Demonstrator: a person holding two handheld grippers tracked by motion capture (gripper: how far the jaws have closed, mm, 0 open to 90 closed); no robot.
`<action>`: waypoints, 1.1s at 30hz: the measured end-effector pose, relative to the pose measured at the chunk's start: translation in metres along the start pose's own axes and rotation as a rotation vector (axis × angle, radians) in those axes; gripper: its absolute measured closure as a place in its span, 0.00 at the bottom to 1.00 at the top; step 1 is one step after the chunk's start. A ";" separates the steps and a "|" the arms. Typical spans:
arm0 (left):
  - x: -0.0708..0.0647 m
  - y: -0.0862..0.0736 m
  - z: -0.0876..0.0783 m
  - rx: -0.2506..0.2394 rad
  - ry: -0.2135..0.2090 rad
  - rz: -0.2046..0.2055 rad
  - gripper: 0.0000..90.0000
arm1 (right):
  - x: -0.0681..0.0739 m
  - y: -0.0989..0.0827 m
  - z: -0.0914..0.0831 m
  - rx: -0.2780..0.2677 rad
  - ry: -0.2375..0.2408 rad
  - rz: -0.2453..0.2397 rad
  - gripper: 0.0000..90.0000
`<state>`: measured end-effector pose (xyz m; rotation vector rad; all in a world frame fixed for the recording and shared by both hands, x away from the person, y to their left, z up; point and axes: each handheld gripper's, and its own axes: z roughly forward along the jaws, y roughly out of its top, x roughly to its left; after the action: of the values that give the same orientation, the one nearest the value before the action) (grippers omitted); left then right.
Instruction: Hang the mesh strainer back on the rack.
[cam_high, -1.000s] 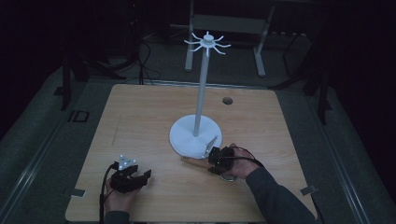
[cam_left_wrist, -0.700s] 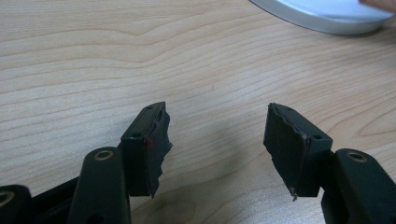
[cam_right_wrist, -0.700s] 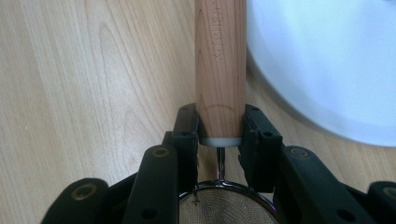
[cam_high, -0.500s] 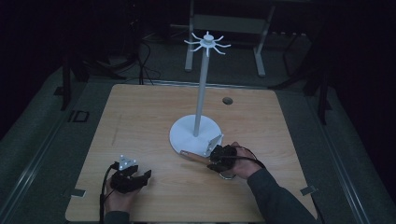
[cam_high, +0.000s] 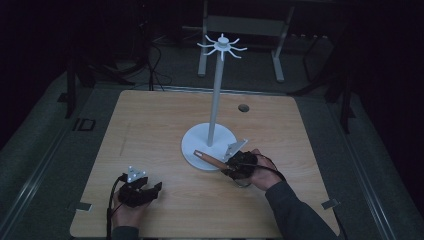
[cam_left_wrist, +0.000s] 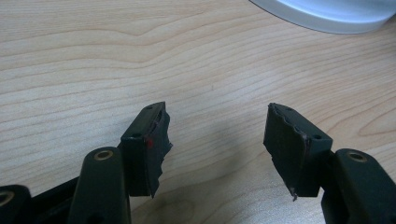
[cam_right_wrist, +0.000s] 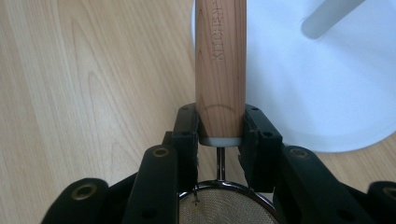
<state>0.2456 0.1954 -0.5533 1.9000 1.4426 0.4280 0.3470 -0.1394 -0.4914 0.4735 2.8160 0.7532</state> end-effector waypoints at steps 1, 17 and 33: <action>0.000 0.000 0.000 0.002 0.001 0.001 0.45 | -0.001 0.000 -0.001 -0.009 0.005 0.010 0.77; 0.000 0.000 0.000 0.000 0.005 0.003 0.45 | -0.009 -0.001 -0.018 -0.133 -0.054 0.083 0.78; -0.001 0.000 0.000 -0.001 0.005 -0.001 0.45 | -0.018 0.000 -0.036 -0.239 -0.095 0.143 0.78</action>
<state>0.2457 0.1948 -0.5530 1.8989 1.4461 0.4329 0.3544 -0.1622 -0.4585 0.6543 2.5816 1.0508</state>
